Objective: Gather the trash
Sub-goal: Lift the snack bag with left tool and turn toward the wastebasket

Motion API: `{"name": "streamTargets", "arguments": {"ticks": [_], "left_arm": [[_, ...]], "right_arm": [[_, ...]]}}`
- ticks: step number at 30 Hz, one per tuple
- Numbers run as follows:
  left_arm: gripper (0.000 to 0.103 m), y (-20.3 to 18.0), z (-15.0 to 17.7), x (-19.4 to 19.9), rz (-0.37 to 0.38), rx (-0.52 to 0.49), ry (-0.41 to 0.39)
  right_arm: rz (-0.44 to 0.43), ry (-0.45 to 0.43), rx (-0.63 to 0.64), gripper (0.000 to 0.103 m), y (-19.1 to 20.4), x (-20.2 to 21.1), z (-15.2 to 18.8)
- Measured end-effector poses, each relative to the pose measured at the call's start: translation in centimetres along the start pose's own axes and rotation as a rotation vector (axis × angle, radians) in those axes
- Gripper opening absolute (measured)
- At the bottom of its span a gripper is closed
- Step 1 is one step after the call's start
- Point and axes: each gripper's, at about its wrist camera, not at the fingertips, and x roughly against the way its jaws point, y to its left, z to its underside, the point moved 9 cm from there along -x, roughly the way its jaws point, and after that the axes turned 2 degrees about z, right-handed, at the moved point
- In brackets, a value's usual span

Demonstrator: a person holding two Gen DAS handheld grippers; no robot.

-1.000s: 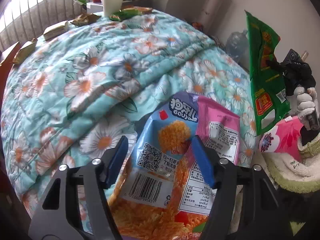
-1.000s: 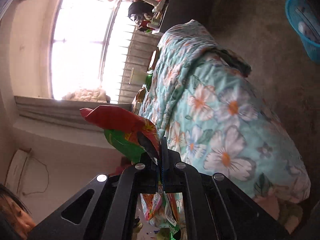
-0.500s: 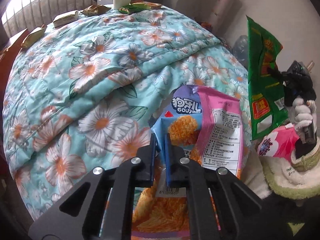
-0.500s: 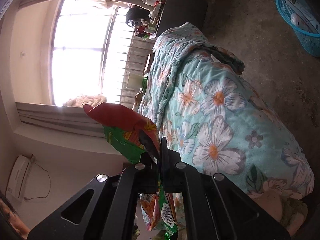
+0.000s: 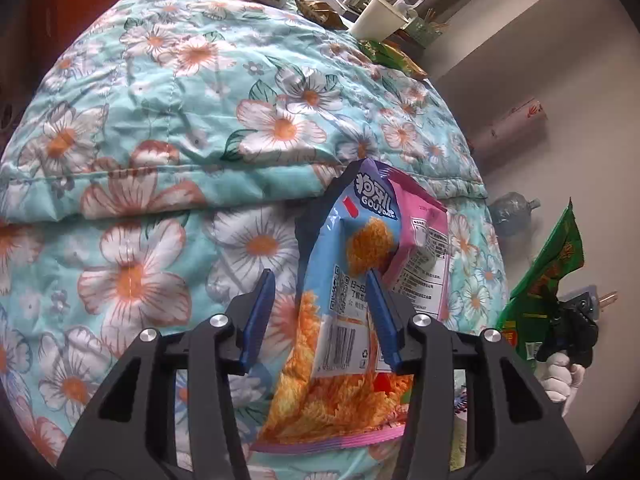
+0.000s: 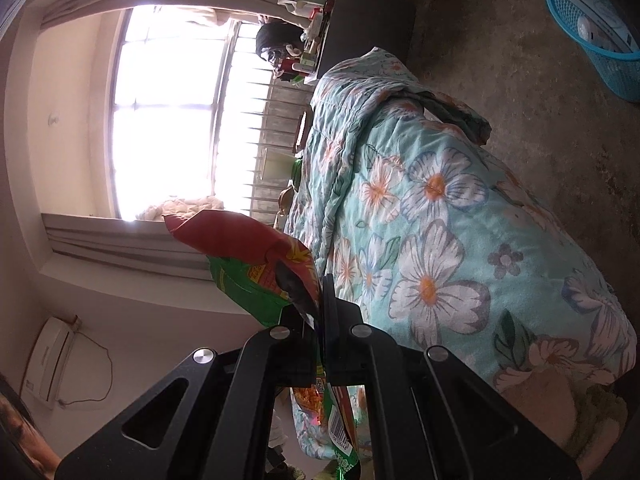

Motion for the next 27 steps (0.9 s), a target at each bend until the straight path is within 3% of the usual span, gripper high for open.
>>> {"name": "streamTargets", "arguments": {"ticks": [5, 9, 10, 12, 17, 19, 24, 26, 27], "left_arm": [[0.048, 0.1, 1.6, -1.0, 0.004, -0.030, 0.094], [0.046, -0.4, 1.8, -1.2, -0.040, -0.111, 0.087], [0.041, -0.5, 1.8, -1.2, -0.051, -0.123, 0.084], [0.035, -0.5, 1.7, -1.3, -0.067, -0.146, 0.083], [0.026, -0.1, 1.5, -1.4, -0.048, -0.142, 0.096], [0.023, -0.2, 1.4, -1.5, -0.046, -0.151, 0.092], [0.014, -0.2, 1.4, -1.3, -0.033, -0.158, 0.072], [0.010, -0.5, 1.2, -1.0, -0.015, -0.158, 0.060], [0.009, -0.7, 1.1, -0.7, -0.009, -0.161, 0.053]], "right_arm": [[0.006, 0.015, -0.014, 0.006, -0.5, -0.3, 0.1], [0.046, 0.030, -0.013, 0.007, -1.1, -0.9, 0.3], [0.053, 0.035, -0.012, 0.007, -1.2, -1.0, 0.4], [0.070, 0.055, -0.014, 0.010, -1.6, -1.4, 0.7], [0.143, 0.093, 0.006, 0.030, -2.4, -2.1, 1.5], [0.177, 0.109, 0.020, 0.031, -2.8, -2.5, 1.9], [0.277, 0.119, 0.100, 0.031, -3.0, -3.1, 2.9], [0.318, 0.104, 0.144, 0.014, -2.8, -3.1, 3.0], [0.336, 0.096, 0.163, 0.010, -2.7, -3.1, 3.1]]}}
